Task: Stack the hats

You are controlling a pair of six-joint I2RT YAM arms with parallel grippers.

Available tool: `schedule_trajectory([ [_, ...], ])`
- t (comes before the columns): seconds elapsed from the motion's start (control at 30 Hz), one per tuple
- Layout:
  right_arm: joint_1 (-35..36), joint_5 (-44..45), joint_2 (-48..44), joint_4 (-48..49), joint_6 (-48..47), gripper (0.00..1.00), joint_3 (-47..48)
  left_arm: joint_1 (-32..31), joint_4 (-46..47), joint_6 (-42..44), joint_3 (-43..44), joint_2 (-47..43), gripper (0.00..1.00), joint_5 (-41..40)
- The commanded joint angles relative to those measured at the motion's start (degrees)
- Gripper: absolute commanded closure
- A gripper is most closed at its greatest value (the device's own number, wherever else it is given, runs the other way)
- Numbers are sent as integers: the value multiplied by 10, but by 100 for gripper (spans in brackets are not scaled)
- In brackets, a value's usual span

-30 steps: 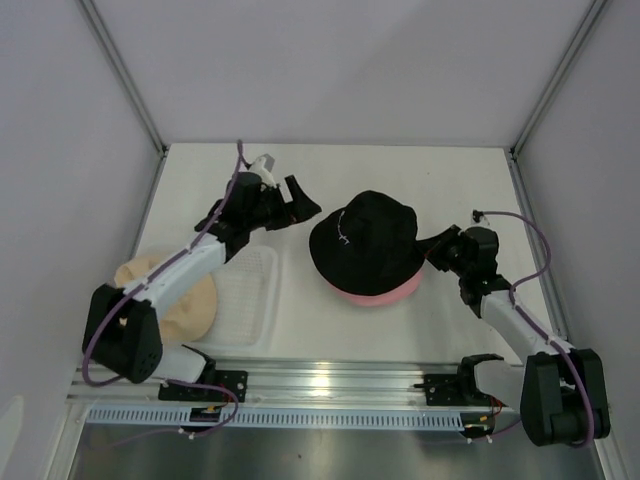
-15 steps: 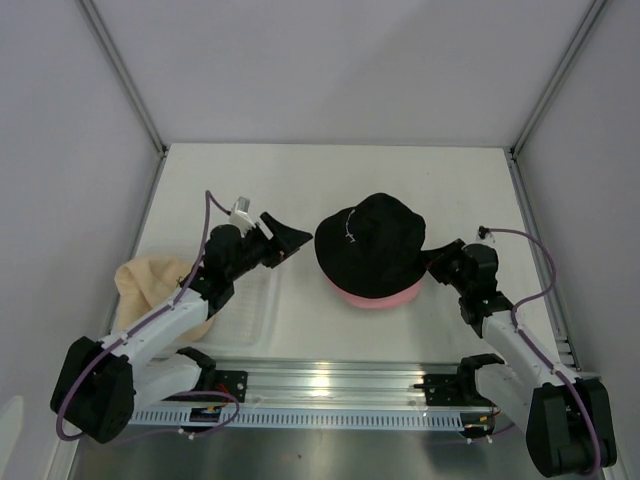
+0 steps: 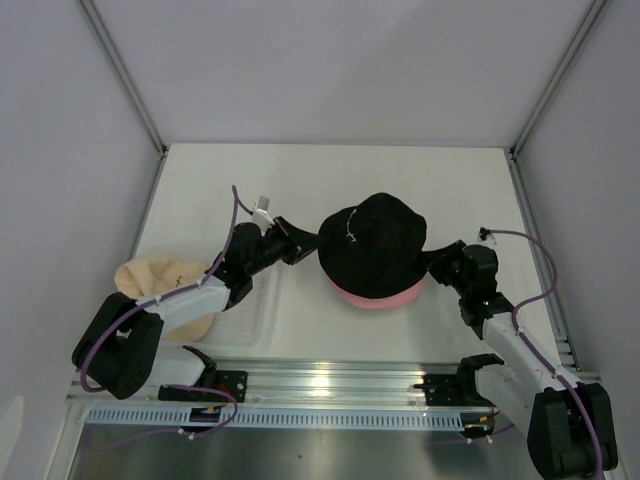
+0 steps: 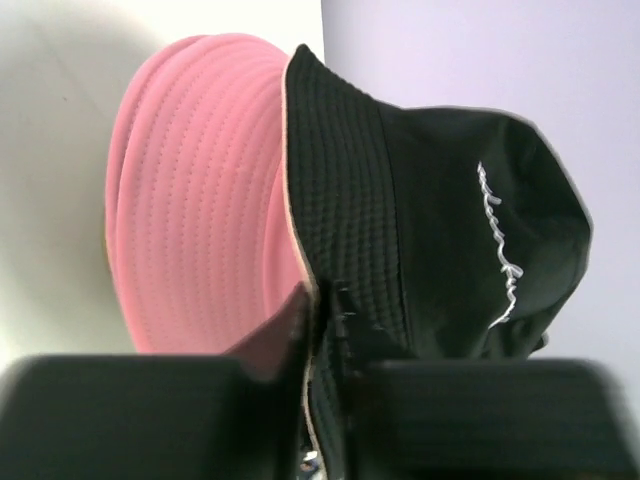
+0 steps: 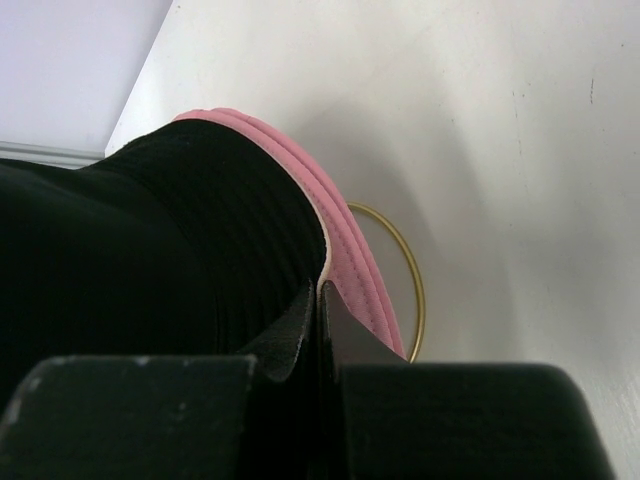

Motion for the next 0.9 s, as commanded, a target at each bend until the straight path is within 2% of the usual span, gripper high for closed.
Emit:
schedule_trajectory([
  [0.0, 2, 20, 0, -27, -8, 100, -6, -5, 61, -8, 9, 13, 99, -3],
  [0.2, 2, 22, 17, -24, -10, 100, -2, -25, -38, 56, 6, 27, 99, -66],
  [0.4, 2, 29, 26, -23, -9, 100, -3, -79, -98, 104, -15, 47, 99, -142],
  [0.63, 2, 33, 38, -28, -16, 100, 8, -81, -66, 74, -33, 147, 99, -130],
  [0.87, 1, 38, 37, -29, -23, 100, 14, -83, -94, 95, -50, 135, 99, -155],
])
